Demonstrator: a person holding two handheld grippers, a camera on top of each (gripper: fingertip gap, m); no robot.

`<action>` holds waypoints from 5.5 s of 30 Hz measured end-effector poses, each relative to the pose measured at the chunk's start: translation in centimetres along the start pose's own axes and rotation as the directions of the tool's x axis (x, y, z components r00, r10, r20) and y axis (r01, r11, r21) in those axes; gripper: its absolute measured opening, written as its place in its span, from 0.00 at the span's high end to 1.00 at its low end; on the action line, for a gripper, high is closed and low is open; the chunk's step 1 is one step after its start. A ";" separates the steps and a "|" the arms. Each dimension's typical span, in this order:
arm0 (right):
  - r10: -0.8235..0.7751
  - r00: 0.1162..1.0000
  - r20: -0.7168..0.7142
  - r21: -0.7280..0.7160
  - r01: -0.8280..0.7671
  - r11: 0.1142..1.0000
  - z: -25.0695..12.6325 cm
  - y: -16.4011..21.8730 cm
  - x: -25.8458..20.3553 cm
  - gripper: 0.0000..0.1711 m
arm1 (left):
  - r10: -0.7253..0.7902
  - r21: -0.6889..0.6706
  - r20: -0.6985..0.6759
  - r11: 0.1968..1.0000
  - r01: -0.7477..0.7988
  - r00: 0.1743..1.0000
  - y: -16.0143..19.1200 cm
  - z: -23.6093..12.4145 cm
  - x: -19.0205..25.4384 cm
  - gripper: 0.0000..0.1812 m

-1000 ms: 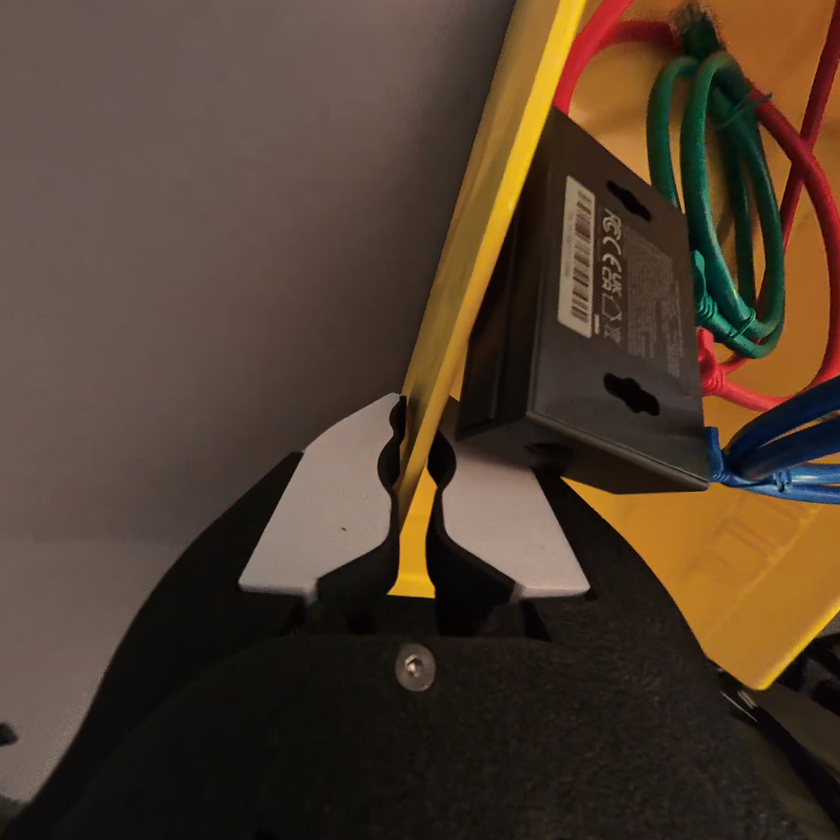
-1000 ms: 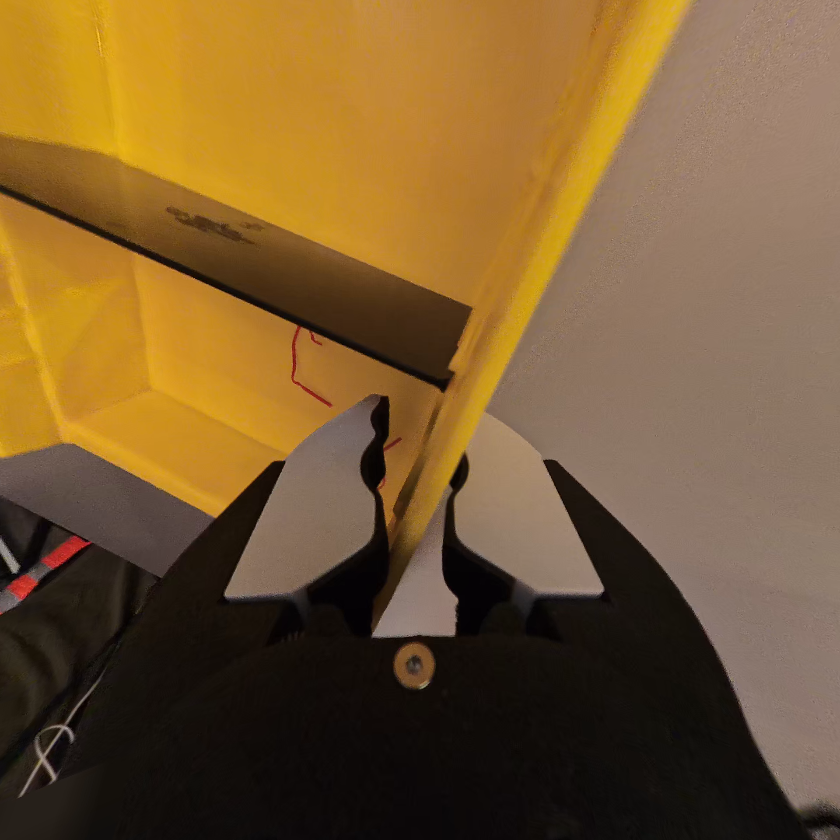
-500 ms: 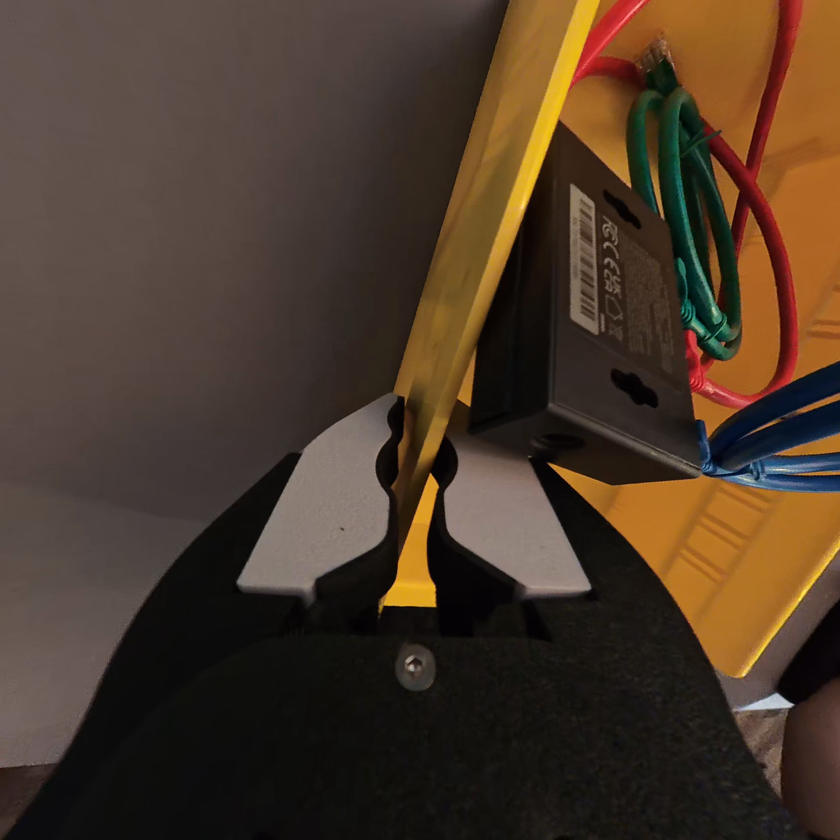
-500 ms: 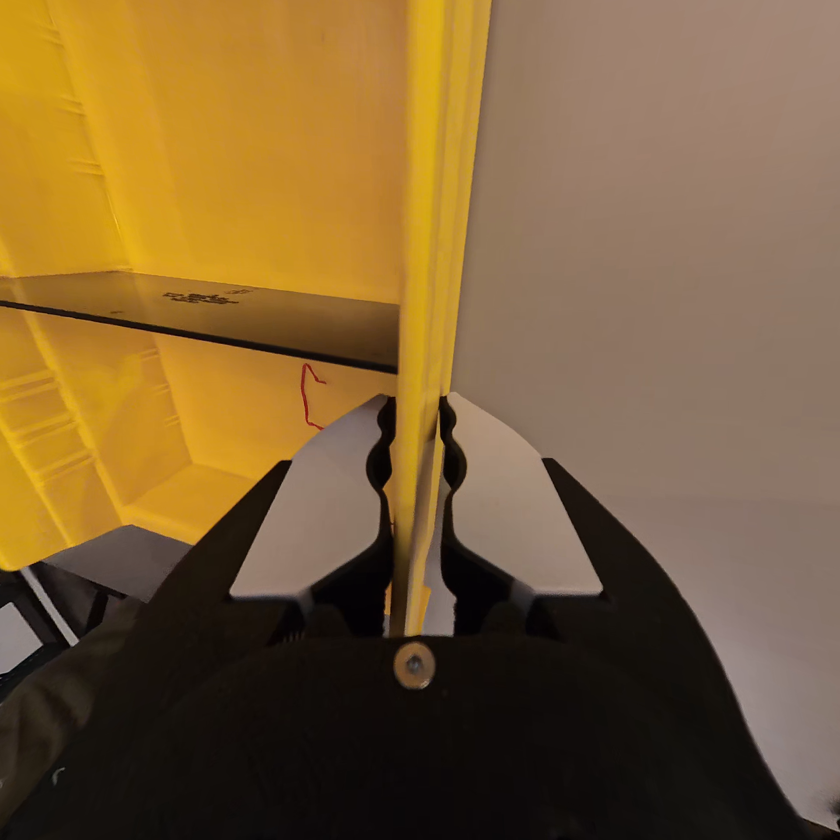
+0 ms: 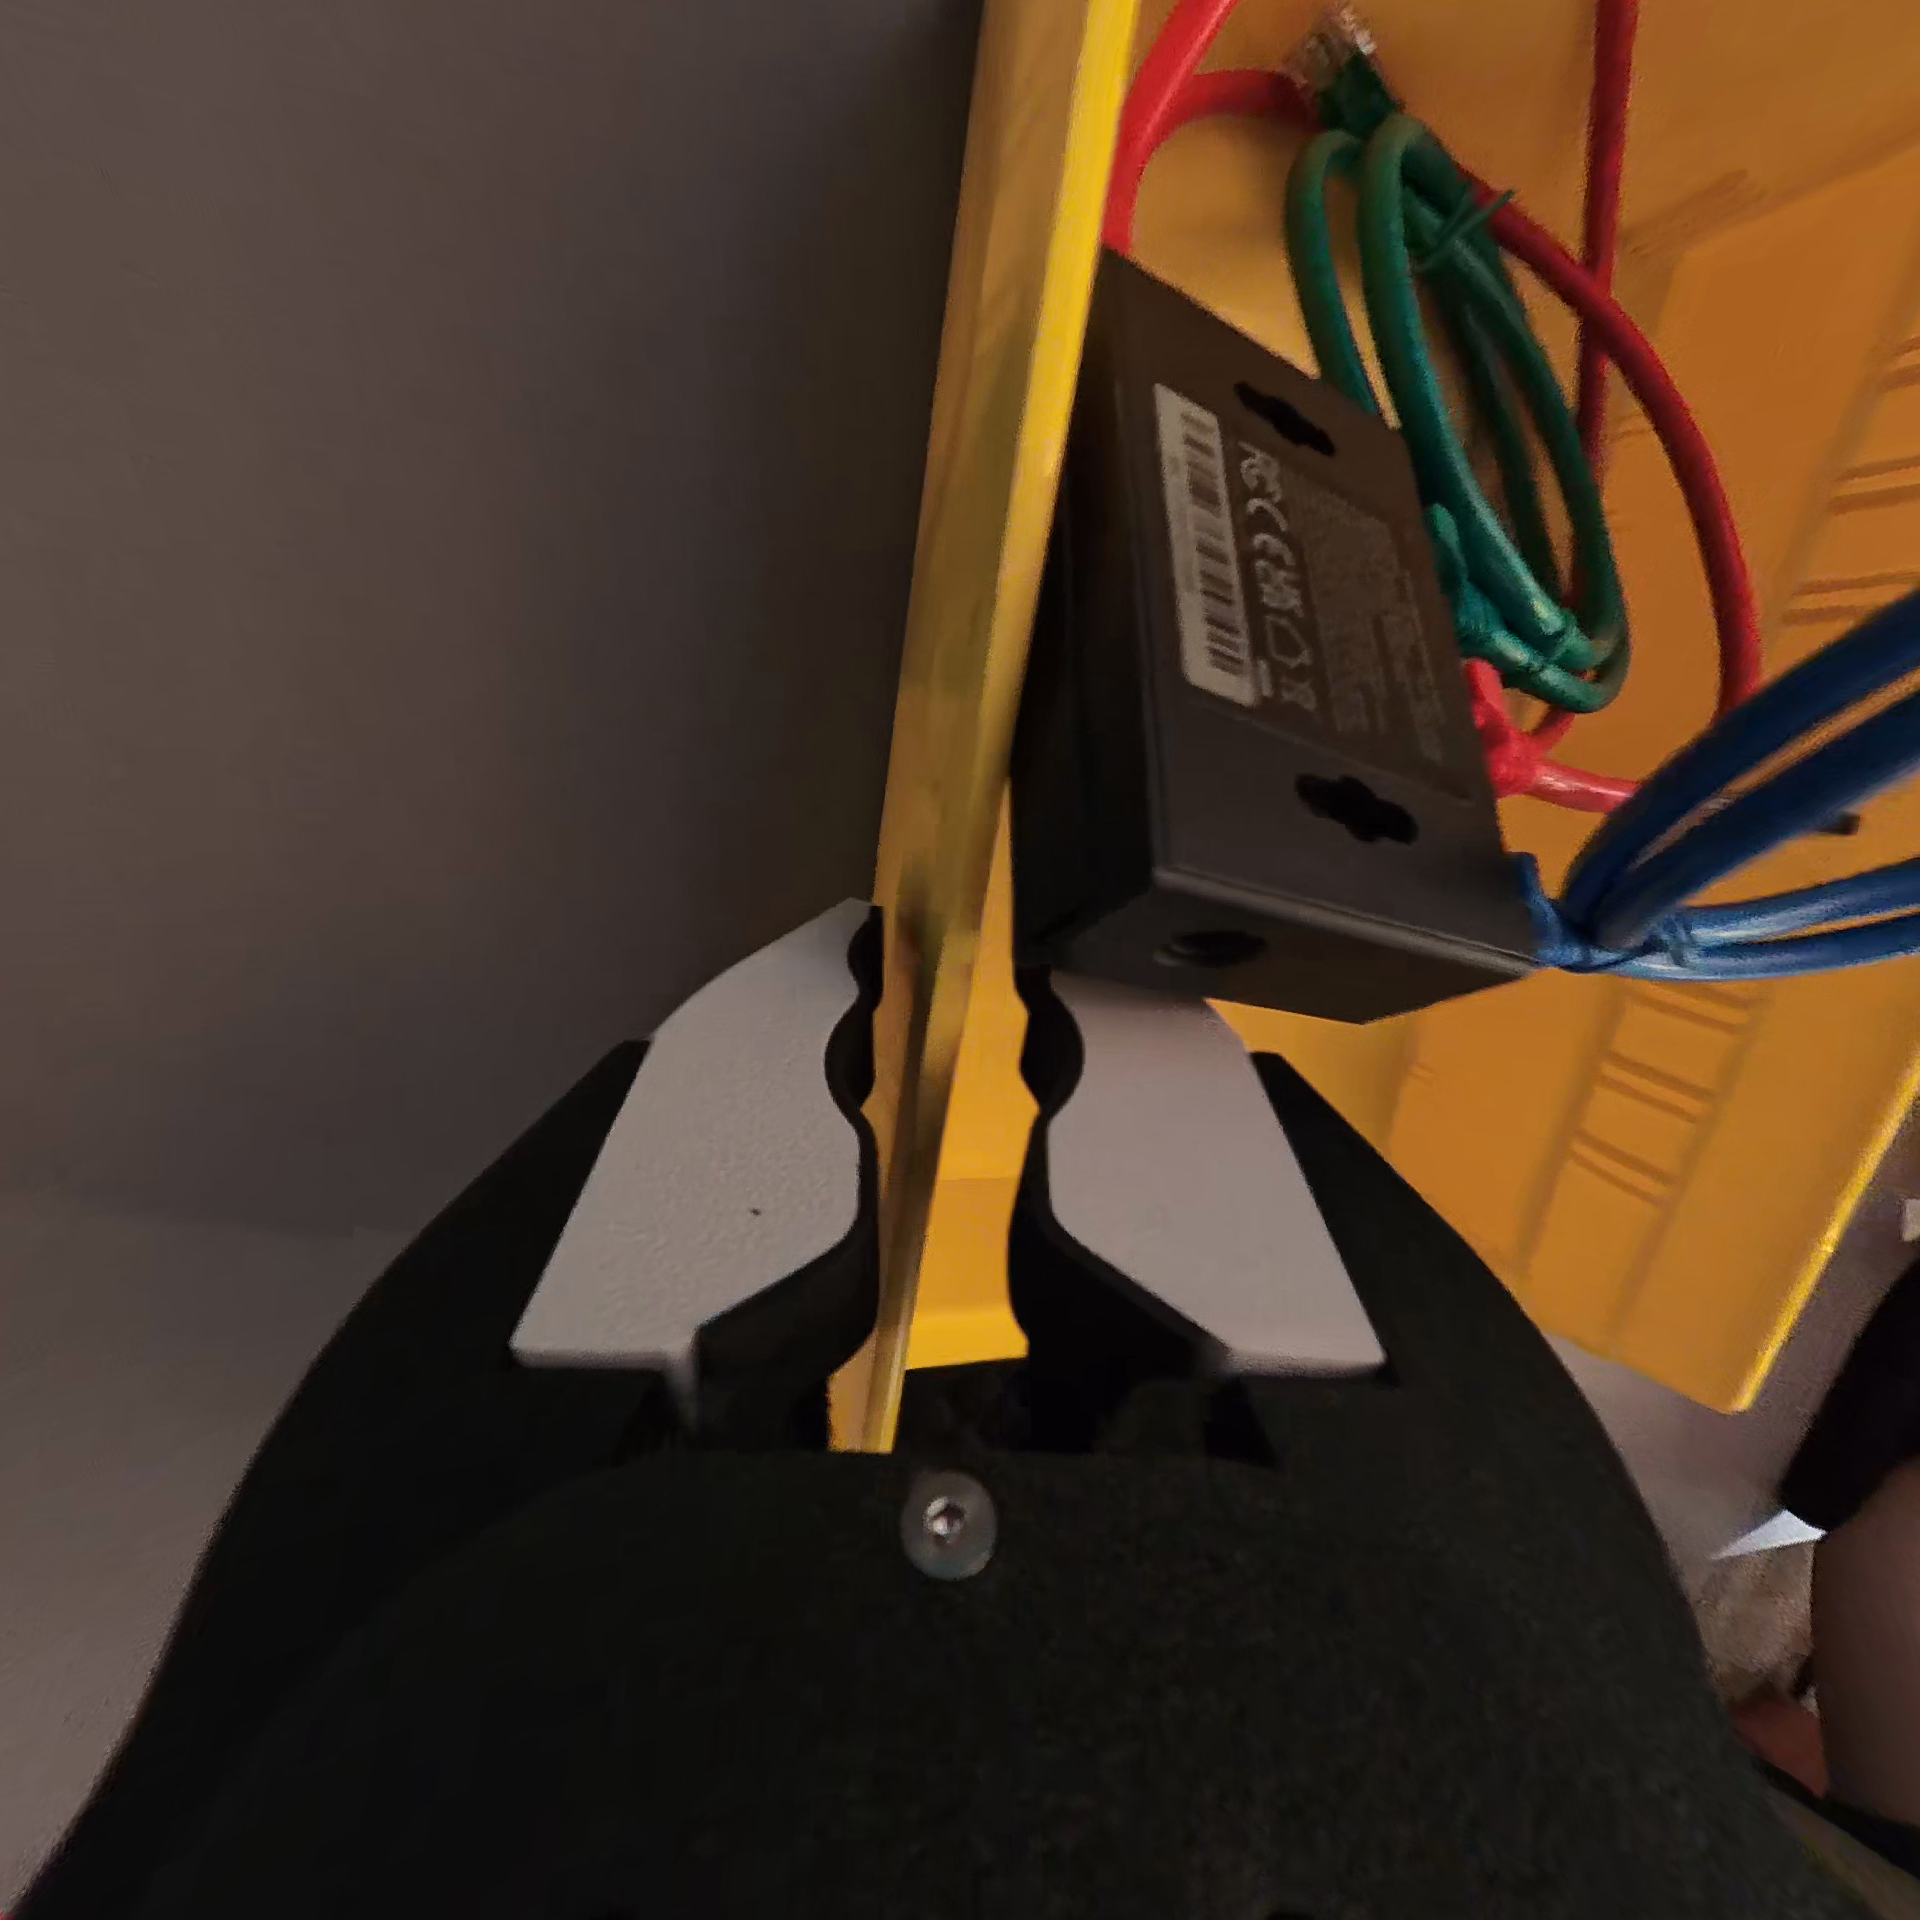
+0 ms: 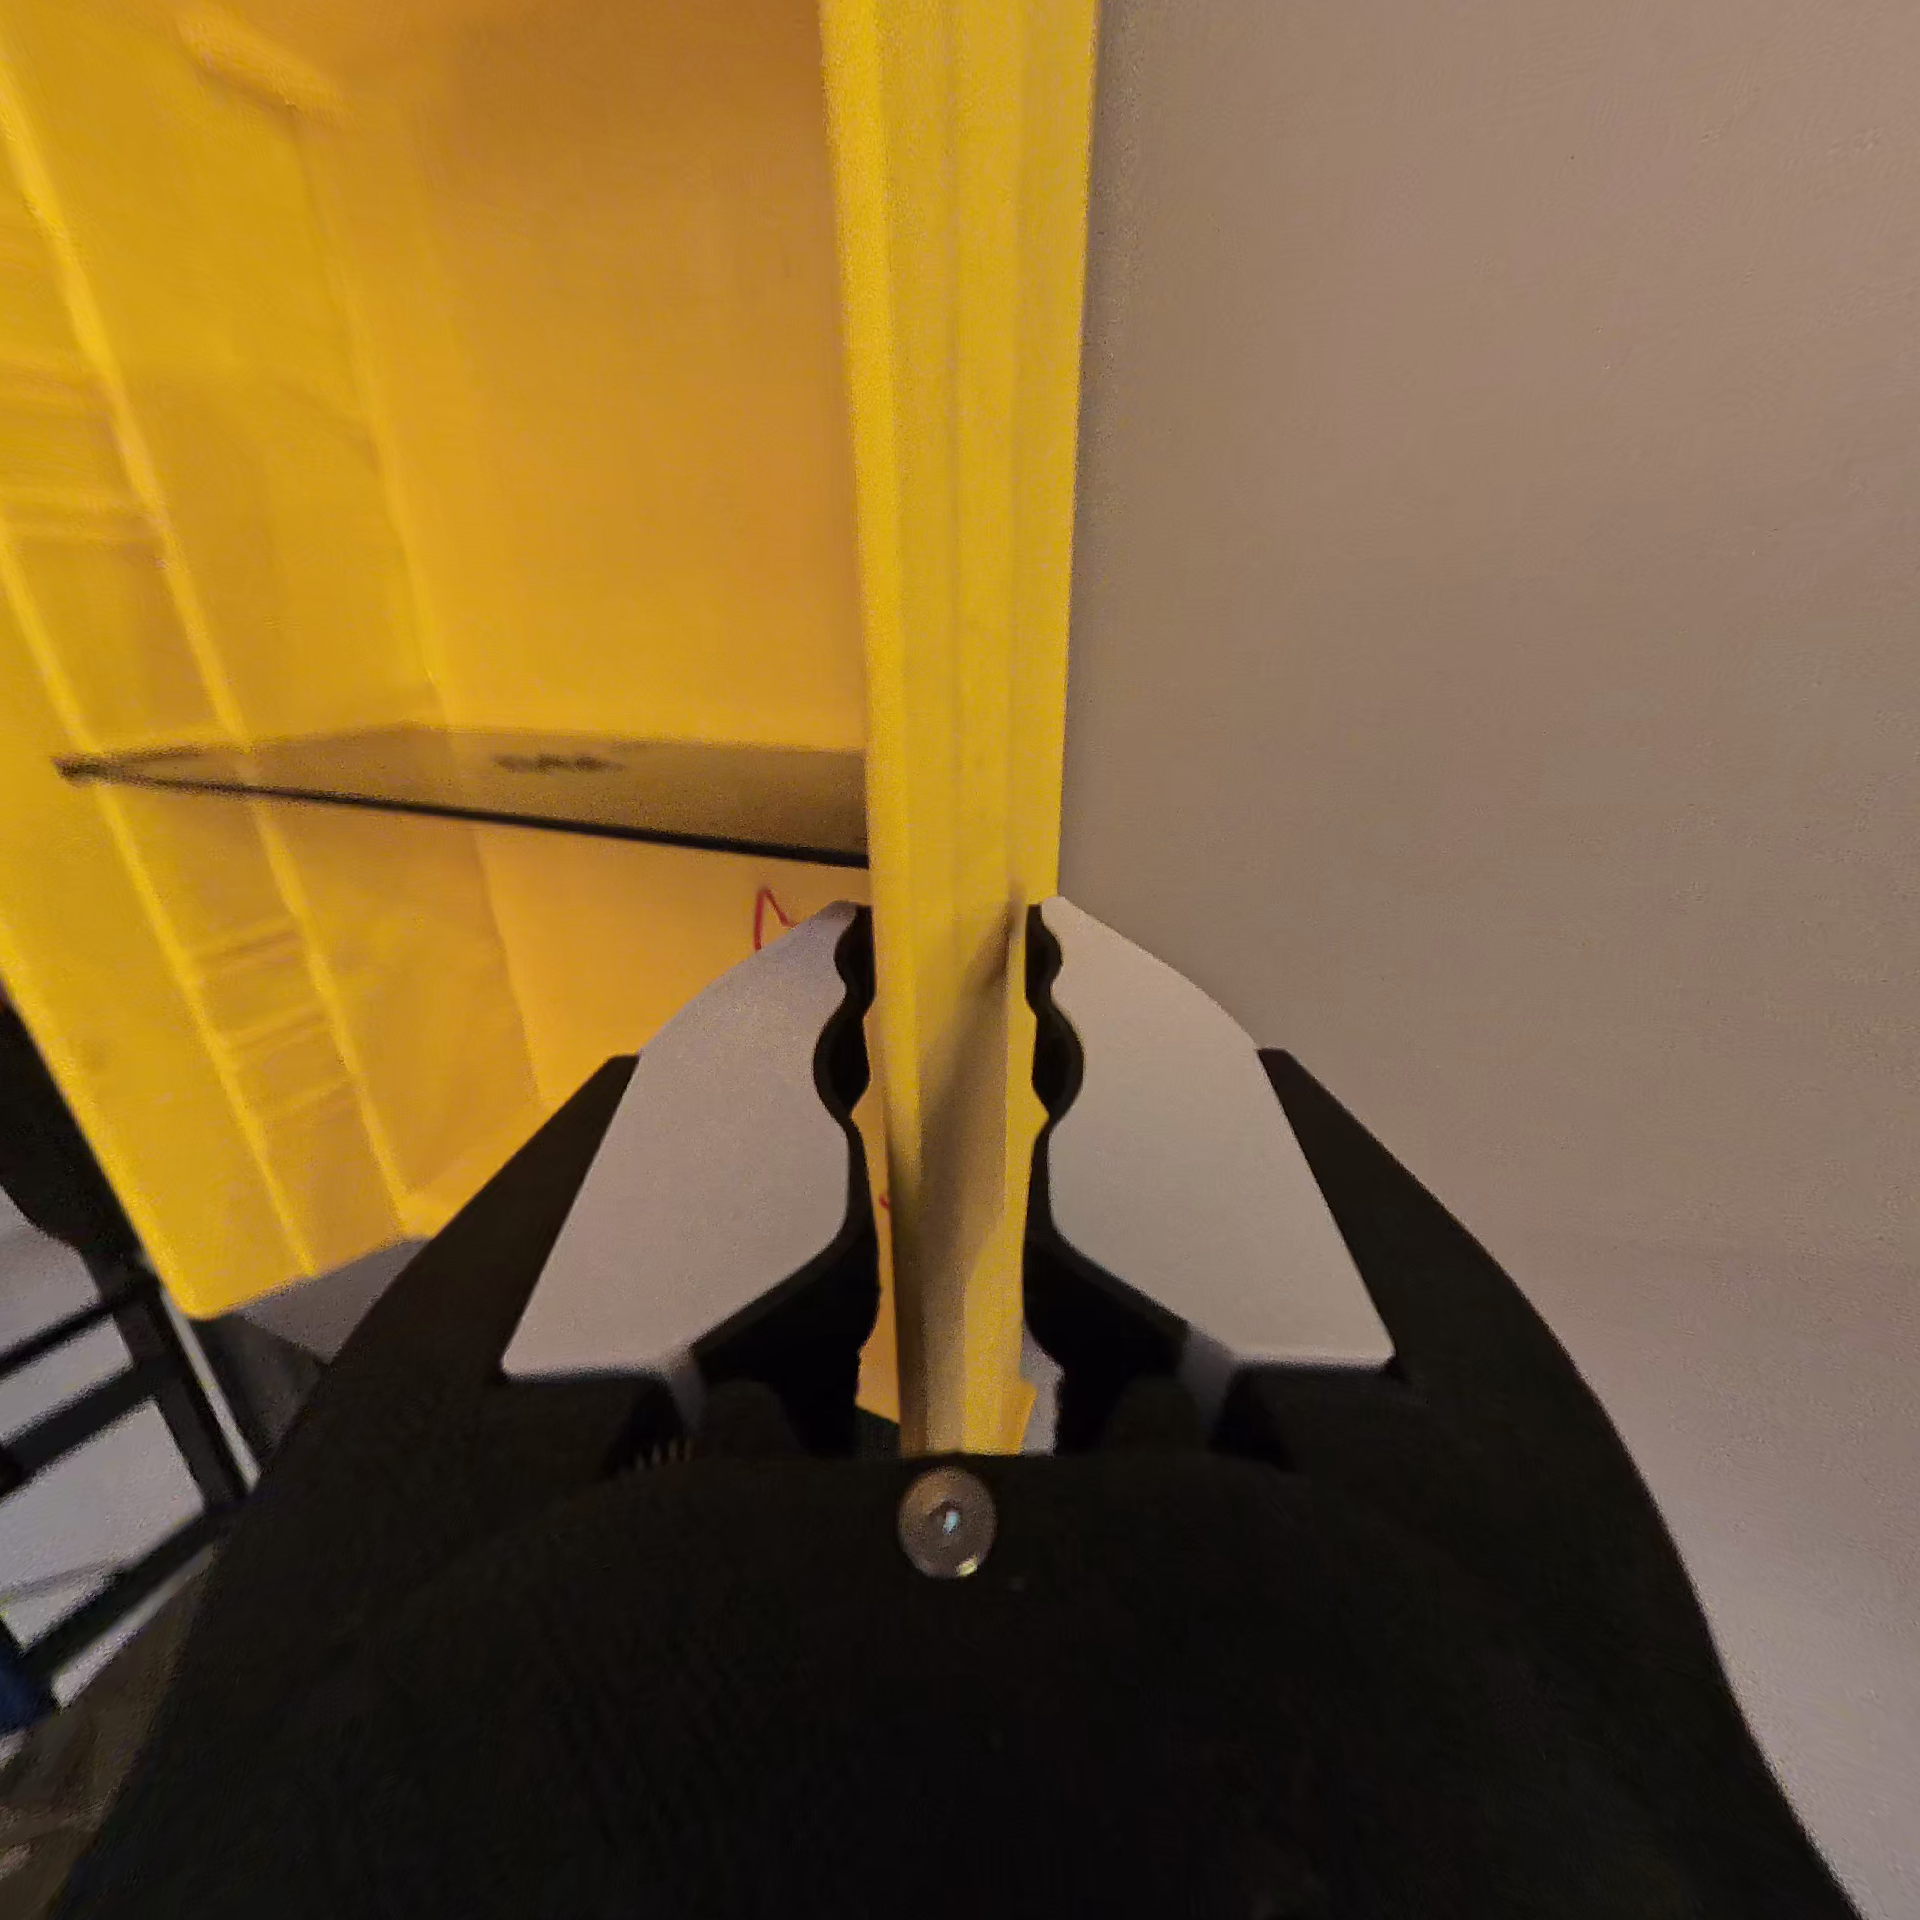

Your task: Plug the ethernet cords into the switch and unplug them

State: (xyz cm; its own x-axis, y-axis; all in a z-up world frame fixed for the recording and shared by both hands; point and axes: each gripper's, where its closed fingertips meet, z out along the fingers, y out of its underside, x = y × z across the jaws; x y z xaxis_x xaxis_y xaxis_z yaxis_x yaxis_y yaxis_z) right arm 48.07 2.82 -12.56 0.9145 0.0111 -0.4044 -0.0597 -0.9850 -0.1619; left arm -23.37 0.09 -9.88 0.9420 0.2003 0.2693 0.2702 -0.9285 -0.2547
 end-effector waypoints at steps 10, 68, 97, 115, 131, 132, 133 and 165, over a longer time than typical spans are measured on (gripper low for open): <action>0.031 0.948 -0.318 0.702 0.213 0.679 -15.1 -7.5 -0.4 0.79 | 0.111 0.068 -0.018 0.992 -0.110 0.994 0.9 -3.3 0.6 0.67; -0.212 0.964 -0.160 0.332 0.255 0.908 -6.8 -0.6 -0.2 0.89 | 0.529 0.284 0.318 0.739 -0.611 0.787 -0.6 -3.5 0.3 0.70; -0.292 0.921 -0.257 0.466 0.383 0.798 -10.6 -2.1 -3.0 0.87 | 0.755 -0.469 0.474 -0.218 -0.856 -0.452 -4.8 -0.9 3.9 0.81; -0.330 0.891 -0.311 0.492 0.448 0.746 -11.8 -2.8 -5.1 0.88 | 0.605 -0.445 0.619 -0.256 -0.858 -0.501 -5.7 -11.7 10.5 0.84; -0.782 0.411 -0.469 0.794 0.583 -0.170 -18.6 -0.9 -29.0 0.63 | 0.326 -0.127 0.887 -0.511 -0.850 -0.328 0.1 -23.6 31.0 0.84; -0.802 0.350 -0.484 0.799 0.551 -0.241 -18.6 0.4 -31.1 0.61 | 0.325 -0.102 0.893 -0.526 -0.844 -0.310 0.7 -23.5 32.0 0.84; -0.807 0.295 -0.511 0.791 0.528 -0.308 -18.5 1.6 -32.9 0.60 | 0.330 -0.076 0.897 -0.542 -0.837 -0.295 1.3 -23.3 33.0 0.84; -0.498 0.030 -0.867 0.359 0.730 -0.581 -13.5 2.9 -39.4 0.93 | 0.261 0.171 0.965 -0.663 -0.728 -0.011 3.3 -17.0 37.1 0.67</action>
State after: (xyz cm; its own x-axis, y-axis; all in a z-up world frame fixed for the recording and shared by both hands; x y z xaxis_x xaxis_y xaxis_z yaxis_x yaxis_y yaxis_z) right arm 17.23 -2.77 15.04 0.4036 0.3418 0.8487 0.5586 0.6426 -0.5244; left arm 9.13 -0.89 15.05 0.2525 0.0575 -0.9659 -0.8314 0.5235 -0.1862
